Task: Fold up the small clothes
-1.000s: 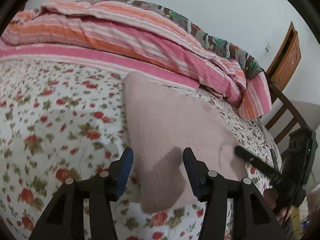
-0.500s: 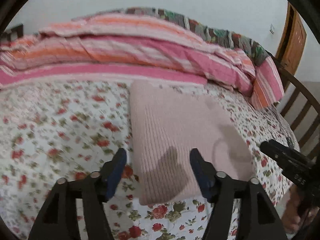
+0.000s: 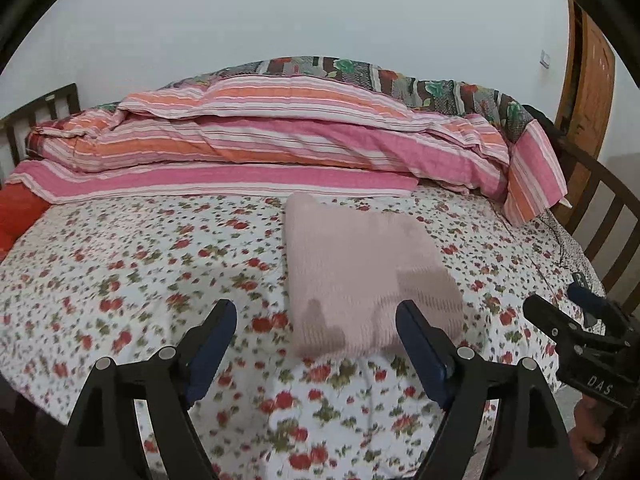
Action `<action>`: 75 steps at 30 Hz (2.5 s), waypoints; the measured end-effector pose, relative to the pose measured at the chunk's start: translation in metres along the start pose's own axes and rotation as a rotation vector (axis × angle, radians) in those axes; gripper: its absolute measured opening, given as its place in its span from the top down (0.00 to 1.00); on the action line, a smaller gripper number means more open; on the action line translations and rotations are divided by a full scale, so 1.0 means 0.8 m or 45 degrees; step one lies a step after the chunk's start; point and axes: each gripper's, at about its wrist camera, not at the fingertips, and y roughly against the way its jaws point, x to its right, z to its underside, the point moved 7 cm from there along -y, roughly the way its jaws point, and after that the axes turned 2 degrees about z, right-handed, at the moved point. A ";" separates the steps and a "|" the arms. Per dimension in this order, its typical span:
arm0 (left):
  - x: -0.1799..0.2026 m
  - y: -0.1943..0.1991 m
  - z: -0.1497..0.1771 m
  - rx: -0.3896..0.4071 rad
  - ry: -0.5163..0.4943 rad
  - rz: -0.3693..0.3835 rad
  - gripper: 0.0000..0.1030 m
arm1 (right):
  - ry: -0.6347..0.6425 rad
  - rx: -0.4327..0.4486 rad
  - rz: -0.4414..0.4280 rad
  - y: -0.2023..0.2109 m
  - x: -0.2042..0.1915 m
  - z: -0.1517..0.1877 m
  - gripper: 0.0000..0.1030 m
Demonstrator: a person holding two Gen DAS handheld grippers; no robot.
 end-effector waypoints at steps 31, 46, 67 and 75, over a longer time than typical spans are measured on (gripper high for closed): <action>0.011 0.044 0.005 0.058 -0.040 -0.077 0.19 | -0.031 0.043 0.058 0.043 0.016 0.003 0.05; 0.009 0.041 0.007 0.045 -0.035 -0.070 0.19 | -0.031 0.042 0.051 0.043 0.014 0.003 0.05; 0.007 0.040 0.008 0.043 -0.038 -0.075 0.19 | -0.031 0.043 0.055 0.044 0.015 0.005 0.05; 0.007 0.041 0.008 0.043 -0.040 -0.073 0.19 | -0.031 0.044 0.054 0.045 0.016 0.004 0.05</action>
